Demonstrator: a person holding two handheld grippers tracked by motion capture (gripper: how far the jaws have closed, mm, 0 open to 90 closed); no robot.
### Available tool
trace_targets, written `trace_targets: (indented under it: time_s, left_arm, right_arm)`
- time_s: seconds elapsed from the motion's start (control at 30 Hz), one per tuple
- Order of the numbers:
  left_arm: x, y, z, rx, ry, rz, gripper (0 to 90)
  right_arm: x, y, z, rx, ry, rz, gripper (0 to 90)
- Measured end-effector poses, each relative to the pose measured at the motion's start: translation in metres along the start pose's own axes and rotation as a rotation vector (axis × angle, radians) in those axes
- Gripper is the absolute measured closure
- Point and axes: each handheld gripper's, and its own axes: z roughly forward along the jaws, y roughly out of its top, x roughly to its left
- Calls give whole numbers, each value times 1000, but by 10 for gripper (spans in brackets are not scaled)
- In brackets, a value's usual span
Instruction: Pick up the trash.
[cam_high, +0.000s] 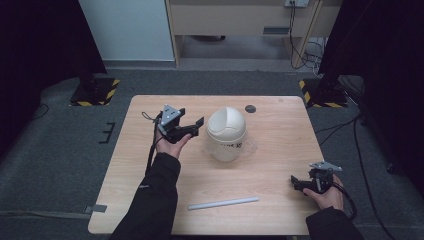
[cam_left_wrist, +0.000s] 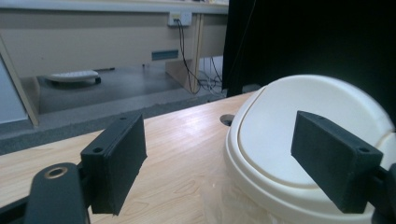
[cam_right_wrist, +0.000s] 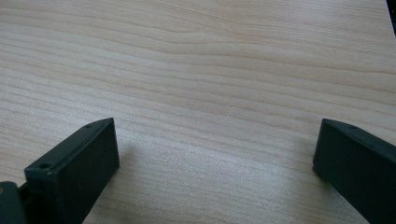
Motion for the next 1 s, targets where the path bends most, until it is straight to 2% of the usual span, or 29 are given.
trace_targets:
  time_s: [0.1, 0.2, 0.27, 0.4, 0.5, 0.67, 0.7, 0.77, 0.87, 1.0]
  left_arm:
    - [-5, -3, 20, 30, -3, -6, 169]
    - [-7, -6, 28, 52, -5, 1, 167]
    - [-11, -12, 39, 97, -15, 22, 165]
    - [-14, -17, 46, 131, -28, 36, 165]
    - [-16, -20, 51, 130, -36, 13, 171]
    - [-16, -19, 54, 138, -34, 3, 178]
    - [-16, -18, 56, 135, -44, -13, 183]
    - [-17, -18, 55, 134, -44, -9, 183]
    - [-16, -15, 51, 129, -53, -15, 183]
    - [-13, -11, 36, 100, -61, -20, 183]
  right_arm:
    - [0, 0, 0, 0, 1, 0, 5]
    - [0, 0, 0, 0, 2, -2, 5]
    - [0, 0, 0, 0, 3, -5, 5]
    - [0, 0, 0, -1, 5, -11, 5]
    - [0, 0, 0, -1, 6, -12, 5]
    - [0, 0, 0, -1, 7, -13, 5]
    - [0, 0, 0, -1, 7, -13, 5]
    - [0, 0, 0, -1, 8, -14, 5]
    - [0, 0, 0, 2, 9, -14, 5]
    - [0, 0, 0, 2, 9, -14, 5]
